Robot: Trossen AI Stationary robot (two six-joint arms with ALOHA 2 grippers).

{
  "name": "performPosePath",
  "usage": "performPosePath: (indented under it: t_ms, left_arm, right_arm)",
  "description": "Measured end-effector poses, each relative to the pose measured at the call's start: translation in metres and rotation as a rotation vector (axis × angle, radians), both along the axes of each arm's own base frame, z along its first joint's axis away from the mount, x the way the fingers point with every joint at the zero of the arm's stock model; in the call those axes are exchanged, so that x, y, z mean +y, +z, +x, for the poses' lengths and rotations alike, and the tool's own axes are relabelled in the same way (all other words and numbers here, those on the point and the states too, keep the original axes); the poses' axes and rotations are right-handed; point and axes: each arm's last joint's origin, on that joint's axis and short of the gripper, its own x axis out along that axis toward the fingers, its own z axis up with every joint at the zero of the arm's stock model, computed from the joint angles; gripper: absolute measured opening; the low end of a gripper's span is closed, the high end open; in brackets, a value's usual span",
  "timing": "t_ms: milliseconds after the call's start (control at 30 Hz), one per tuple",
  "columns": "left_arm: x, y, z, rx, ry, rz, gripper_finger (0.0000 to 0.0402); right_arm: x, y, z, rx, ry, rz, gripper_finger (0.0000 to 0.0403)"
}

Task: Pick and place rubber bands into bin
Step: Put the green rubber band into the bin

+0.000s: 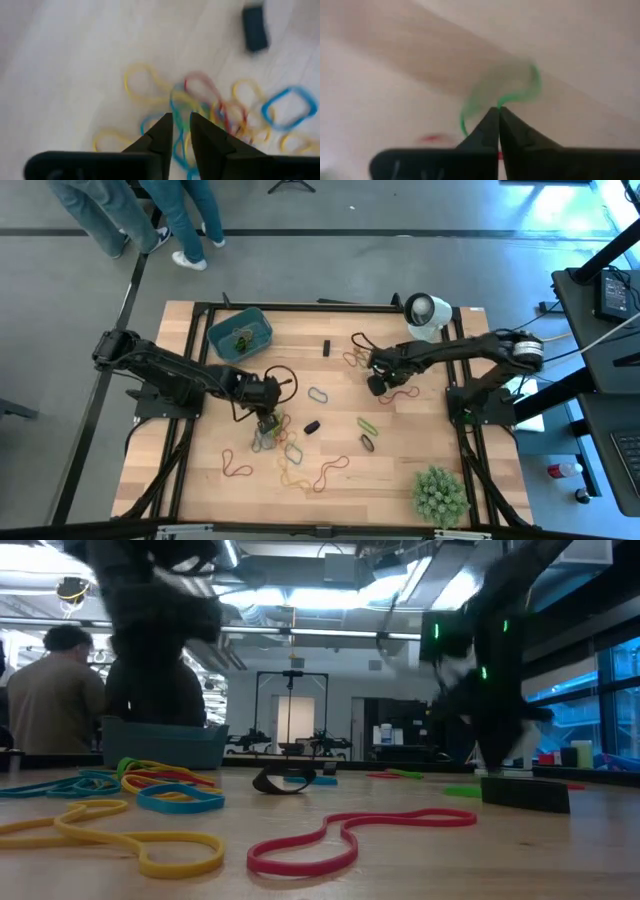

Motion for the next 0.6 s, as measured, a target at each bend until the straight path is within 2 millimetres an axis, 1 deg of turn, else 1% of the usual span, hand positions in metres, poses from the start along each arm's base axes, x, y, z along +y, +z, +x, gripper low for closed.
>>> performPosePath:
  t_ms: [67, 167, 267, 300, 467, 600]
  left_arm:
    - [0.004, 0.011, 0.007, -0.046, 0.004, 0.038, 0.0087]
    - [0.01, 0.031, 0.02, -0.147, 0.005, 0.075, 0.0116]
    - [0.015, 0.051, 0.033, -0.275, 0.018, 0.101, 0.0143]
    - [0.016, 0.058, 0.037, -0.325, 0.023, 0.107, 0.0151]
    - [0.021, 0.089, 0.056, -0.628, 0.026, 0.126, 0.0174]
    - [0.022, 0.106, 0.063, -0.81, 0.042, 0.16, 0.0178]
  right_arm:
    - [0.001, 0.025, 0.008, -0.137, 0.054, -0.031, 0.0003]
    - [0.005, 0.054, 0.012, -0.236, 0.142, -0.088, 0.0002]
    - [0.009, 0.091, 0.018, -0.402, 0.246, -0.166, 0.0002]
    - [0.011, 0.1, 0.019, -0.434, 0.283, -0.191, 0.0002]
    - [0.021, 0.144, 0.026, -0.593, 0.471, -0.326, 0.0001]
    - [0.031, 0.164, 0.031, -0.641, 0.618, -0.409, 0.0001]
